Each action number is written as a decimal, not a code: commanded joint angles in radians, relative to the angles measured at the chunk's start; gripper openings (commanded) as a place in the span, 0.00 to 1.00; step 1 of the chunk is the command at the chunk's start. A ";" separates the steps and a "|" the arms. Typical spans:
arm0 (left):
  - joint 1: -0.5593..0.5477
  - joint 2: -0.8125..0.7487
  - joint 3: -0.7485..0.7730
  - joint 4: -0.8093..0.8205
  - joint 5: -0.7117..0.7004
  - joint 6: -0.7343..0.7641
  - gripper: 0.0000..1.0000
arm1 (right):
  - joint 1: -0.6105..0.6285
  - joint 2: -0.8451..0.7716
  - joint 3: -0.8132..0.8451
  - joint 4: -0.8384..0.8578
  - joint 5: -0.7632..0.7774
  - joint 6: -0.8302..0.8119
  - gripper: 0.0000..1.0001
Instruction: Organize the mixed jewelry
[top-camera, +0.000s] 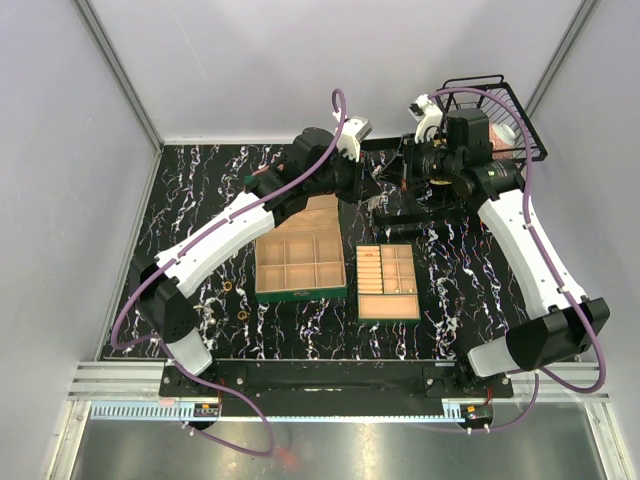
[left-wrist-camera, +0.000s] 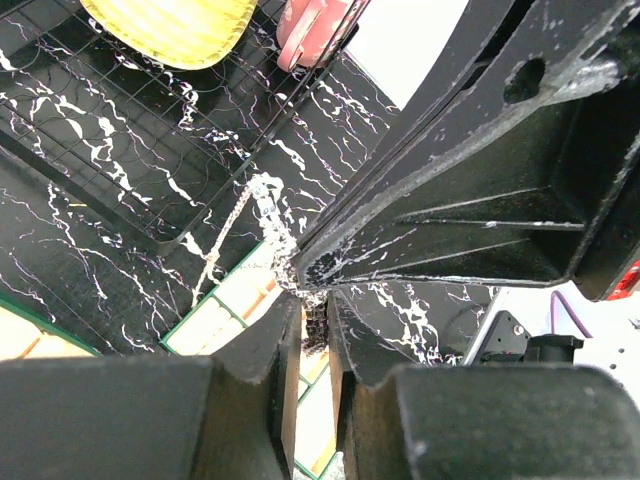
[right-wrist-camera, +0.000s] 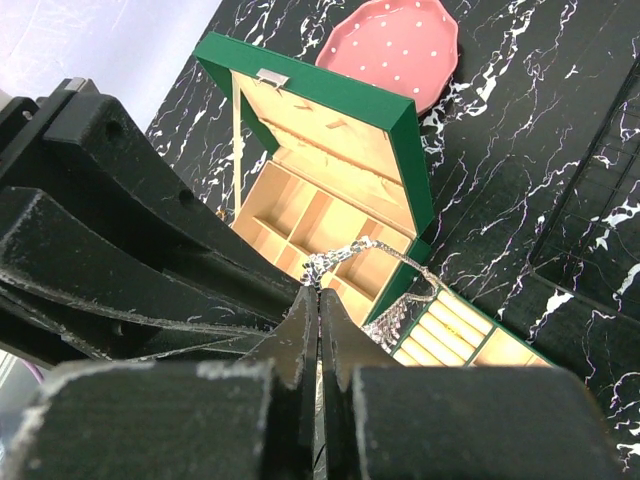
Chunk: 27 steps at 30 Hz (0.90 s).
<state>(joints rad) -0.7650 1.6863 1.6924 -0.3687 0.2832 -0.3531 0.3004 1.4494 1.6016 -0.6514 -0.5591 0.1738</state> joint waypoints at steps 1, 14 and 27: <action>-0.005 -0.010 0.021 0.057 0.022 -0.020 0.16 | 0.005 -0.041 -0.006 0.030 0.005 0.009 0.00; -0.003 -0.022 0.013 0.051 0.027 -0.011 0.00 | 0.003 -0.076 -0.008 0.009 0.034 -0.023 0.18; 0.006 -0.079 -0.043 0.050 0.043 0.019 0.00 | -0.017 -0.153 -0.029 -0.047 0.111 -0.105 0.42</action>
<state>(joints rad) -0.7647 1.6772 1.6611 -0.3649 0.2924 -0.3550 0.2947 1.3506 1.5787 -0.6933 -0.4995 0.1089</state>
